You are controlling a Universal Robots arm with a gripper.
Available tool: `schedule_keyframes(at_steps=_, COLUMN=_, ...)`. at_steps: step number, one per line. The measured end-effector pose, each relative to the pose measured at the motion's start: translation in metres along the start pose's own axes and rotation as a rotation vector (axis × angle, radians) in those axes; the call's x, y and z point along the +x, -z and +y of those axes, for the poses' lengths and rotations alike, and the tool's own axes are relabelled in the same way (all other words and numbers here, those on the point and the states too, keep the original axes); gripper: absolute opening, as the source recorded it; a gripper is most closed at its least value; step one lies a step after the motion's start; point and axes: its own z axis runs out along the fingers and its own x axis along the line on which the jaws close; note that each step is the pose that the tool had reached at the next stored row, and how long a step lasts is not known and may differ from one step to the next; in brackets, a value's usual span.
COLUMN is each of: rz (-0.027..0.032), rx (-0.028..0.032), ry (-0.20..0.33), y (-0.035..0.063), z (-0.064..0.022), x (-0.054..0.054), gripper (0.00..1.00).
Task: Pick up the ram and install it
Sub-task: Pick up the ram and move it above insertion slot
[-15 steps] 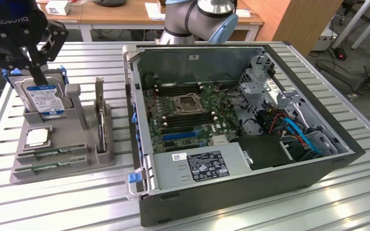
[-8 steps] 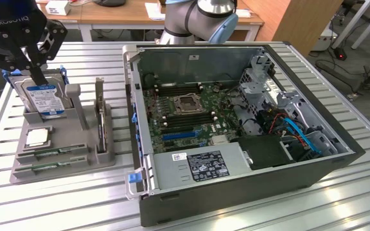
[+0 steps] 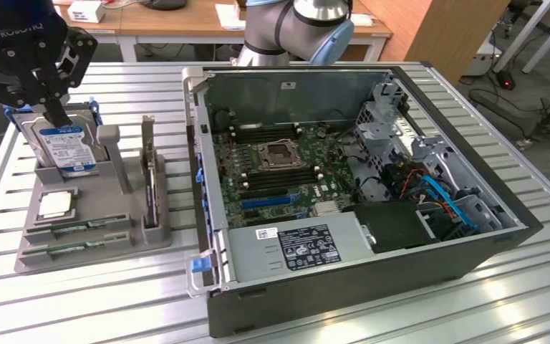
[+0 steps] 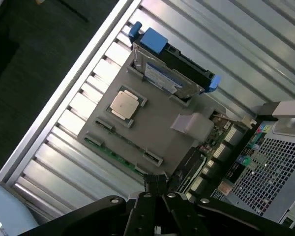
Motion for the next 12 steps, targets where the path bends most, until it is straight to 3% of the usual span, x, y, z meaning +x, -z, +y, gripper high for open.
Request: schedule_keyframes(at_steps=12, rz=0.0096, rx=-0.005, ry=0.217, y=-0.0001, z=0.0, x=0.0, gripper=0.09)
